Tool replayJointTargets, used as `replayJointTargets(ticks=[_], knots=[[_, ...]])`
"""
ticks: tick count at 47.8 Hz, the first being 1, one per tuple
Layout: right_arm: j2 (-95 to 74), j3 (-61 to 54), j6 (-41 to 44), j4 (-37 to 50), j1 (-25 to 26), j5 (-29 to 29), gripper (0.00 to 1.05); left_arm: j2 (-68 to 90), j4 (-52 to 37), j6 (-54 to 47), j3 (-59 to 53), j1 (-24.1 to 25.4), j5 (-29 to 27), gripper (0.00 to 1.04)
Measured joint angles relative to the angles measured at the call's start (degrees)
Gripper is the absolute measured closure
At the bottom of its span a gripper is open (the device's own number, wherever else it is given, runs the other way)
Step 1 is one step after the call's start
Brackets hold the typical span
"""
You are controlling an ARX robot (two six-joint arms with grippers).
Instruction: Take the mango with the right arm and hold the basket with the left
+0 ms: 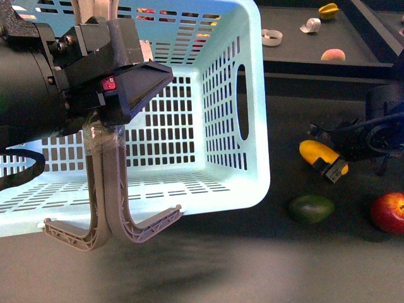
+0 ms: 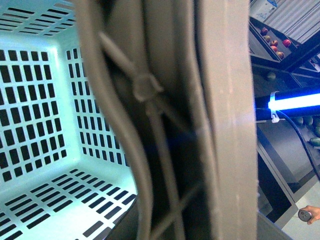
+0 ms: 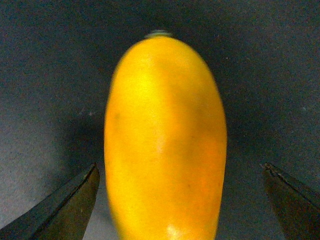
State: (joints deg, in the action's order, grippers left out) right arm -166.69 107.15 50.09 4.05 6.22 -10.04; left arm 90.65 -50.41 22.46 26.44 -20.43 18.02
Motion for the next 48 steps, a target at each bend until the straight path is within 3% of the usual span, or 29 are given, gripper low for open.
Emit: replayJointTargets(ticks=[12,22,37,48], knots=[[-2.9,5.5,-1.8,-8.5,-0.5,-0.6,0.08,0.0,0.0,0.0,0.0,0.0,0.0,0.87],[-4.0,6.1,-5.2,-8.0,-0.6,-0.5,0.09,0.0,0.0,0.0,0.0,0.0,0.0,0.87],[-4.3,5.7,-8.5,-5.6,-0.2,0.4,0.43,0.0,0.0,0.1,0.0,0.0,0.0,0.87],[-2.1,0.1,-12.7,-0.1,0.1,-1.6,0.50,0.0,0.0,0.0,0.0,0.0,0.0,0.87]])
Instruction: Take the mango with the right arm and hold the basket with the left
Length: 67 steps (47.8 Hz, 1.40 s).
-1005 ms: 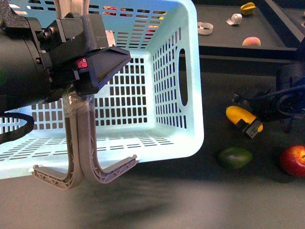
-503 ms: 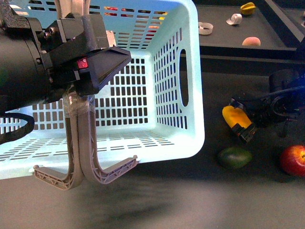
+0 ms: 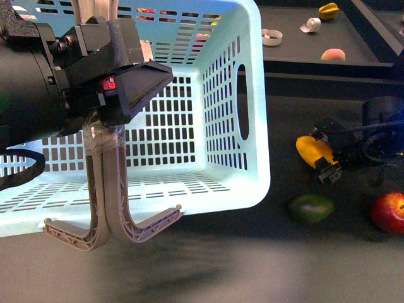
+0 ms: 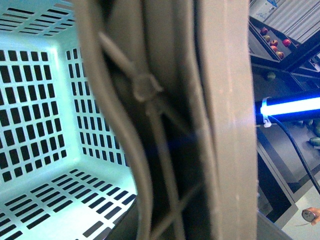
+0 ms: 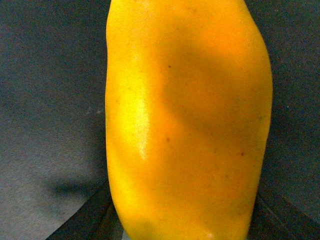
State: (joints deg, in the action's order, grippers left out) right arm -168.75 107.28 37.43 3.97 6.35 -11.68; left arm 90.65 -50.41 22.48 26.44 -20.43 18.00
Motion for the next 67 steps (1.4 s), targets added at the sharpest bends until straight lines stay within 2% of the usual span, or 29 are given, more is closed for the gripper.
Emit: replayJointTargets(ticks=[5,14,22,30,39,47,57,67], knots=[[3.0,-4.9,-2.7,3.8,0.1,-1.1,0.50,0.0,0.0,0.0,0.0,0.0,0.0,0.87],[17.0,-21.2,-12.9,18.8,-0.3,-0.6,0.50,0.0,0.0,0.0,0.0,0.0,0.0,0.87],[29.4,-32.7,-20.8,26.9,-1.4,-1.6,0.50,0.0,0.0,0.0,0.0,0.0,0.0,0.87],[48.2,-49.4,-31.5,33.9,-6.1,-3.8,0.50,0.0,0.0,0.0,0.0,0.0,0.0,0.87],[63.1,-58.1,-38.0,33.4,-13.8,-4.1,0.50,0.0,0.0,0.0,0.0,0.0,0.0,0.87],[69.0,-59.1,-41.1,31.7,-20.1,-4.3,0.50,0.0,0.0,0.0,0.0,0.0,0.0,0.87],[68.2,-57.4,-42.7,28.1,-28.5,-3.1,0.50,0.0,0.0,0.0,0.0,0.0,0.0,0.87],[60.8,-52.7,-43.4,27.6,-32.2,0.6,0.50,0.0,0.0,0.0,0.0,0.0,0.0,0.87]])
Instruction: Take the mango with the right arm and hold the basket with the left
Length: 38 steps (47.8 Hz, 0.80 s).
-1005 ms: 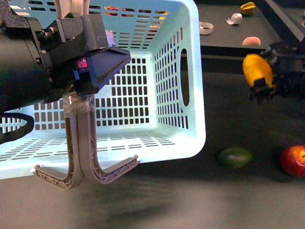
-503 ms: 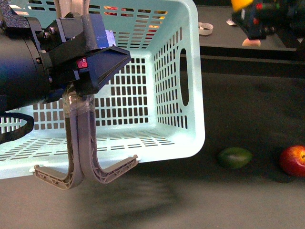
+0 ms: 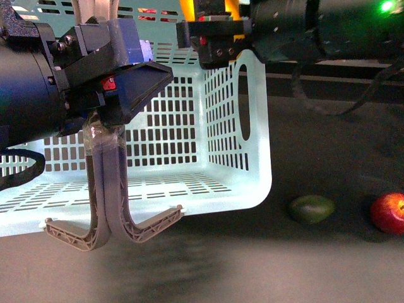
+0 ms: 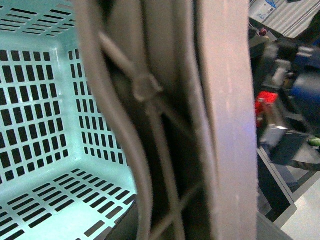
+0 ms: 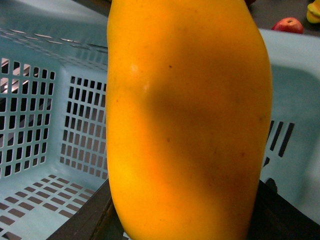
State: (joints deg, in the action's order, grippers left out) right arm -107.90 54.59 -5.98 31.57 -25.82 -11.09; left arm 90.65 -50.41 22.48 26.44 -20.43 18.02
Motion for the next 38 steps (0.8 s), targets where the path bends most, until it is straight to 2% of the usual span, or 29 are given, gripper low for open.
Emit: replayJointTargets(ticks=[4,13,20,28,35,38], knots=[[-2.1,0.9,-0.4,1.0,-0.6,0.7,0.48,0.0,0.0,0.0,0.0,0.0,0.0,0.87],[-2.1,0.9,-2.4,4.0,-0.9,2.2,0.26,0.0,0.0,0.0,0.0,0.0,0.0,0.87],[2.6,-2.2,-3.8,6.0,-0.1,6.2,0.07,0.0,0.0,0.0,0.0,0.0,0.0,0.87],[18.6,-12.5,-5.5,6.3,4.3,16.7,0.08,0.5,0.0,0.7,-0.4,0.0,-0.1,0.87],[32.7,-21.1,-6.2,2.4,8.0,23.3,0.08,0.5,0.0,0.4,-0.4,0.0,-0.2,0.87],[39.4,-25.2,-6.2,0.5,9.0,27.9,0.08,0.5,0.0,0.3,-0.4,0.0,-0.3,0.87]])
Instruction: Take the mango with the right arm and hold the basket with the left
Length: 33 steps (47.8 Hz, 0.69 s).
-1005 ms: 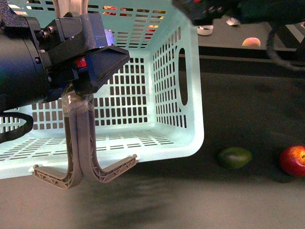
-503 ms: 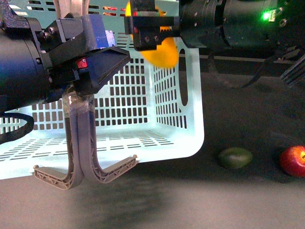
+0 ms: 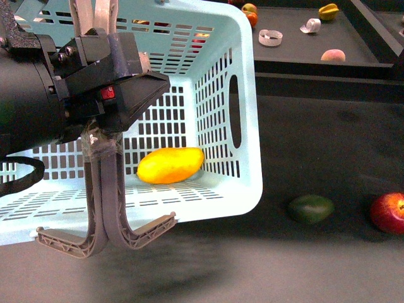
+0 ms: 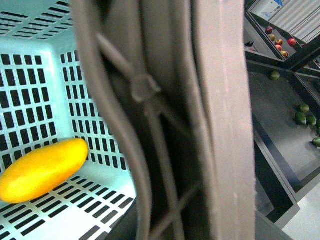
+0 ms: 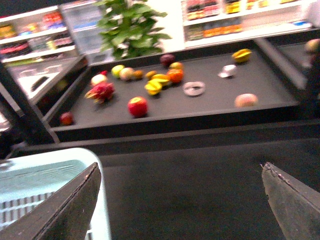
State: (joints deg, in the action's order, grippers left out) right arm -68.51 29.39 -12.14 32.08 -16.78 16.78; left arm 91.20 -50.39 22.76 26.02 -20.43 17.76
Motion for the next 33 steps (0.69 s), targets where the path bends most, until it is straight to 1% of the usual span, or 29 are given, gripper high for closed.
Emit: replayJointTargets(ticks=[5,9,11,17,18,21,24,25,33], knots=[[10.9,-6.3,0.2,-3.8,0.4,6.7,0.08,0.0,0.0,0.0,0.0,0.0,0.1,0.87],[23.3,-12.1,0.6,-11.6,-1.0,17.0,0.08,0.0,0.0,0.0,0.0,0.0,0.3,0.87],[26.5,-13.1,0.9,-12.7,-1.3,18.8,0.08,0.0,0.0,0.0,0.0,0.0,0.4,0.87],[28.0,-13.0,1.0,-12.8,-1.6,19.1,0.08,0.0,0.0,0.0,0.0,0.0,0.3,0.87],[28.0,-13.3,1.3,-12.5,-1.3,17.7,0.09,0.0,0.0,0.0,0.0,0.0,0.3,0.87],[30.0,-16.1,6.2,-8.1,2.1,4.2,0.22,0.0,0.0,0.0,0.0,0.0,0.3,0.87],[32.1,-17.7,8.7,-7.8,4.0,-2.7,0.33,0.0,0.0,0.0,0.0,0.0,0.2,0.87],[33.0,-18.5,9.6,-7.8,4.8,-4.7,0.38,0.0,0.0,0.0,0.0,0.0,0.1,0.87],[36.5,-21.2,11.3,-8.5,7.5,-8.0,0.63,0.0,0.0,-0.1,0.0,0.0,0.2,0.87]])
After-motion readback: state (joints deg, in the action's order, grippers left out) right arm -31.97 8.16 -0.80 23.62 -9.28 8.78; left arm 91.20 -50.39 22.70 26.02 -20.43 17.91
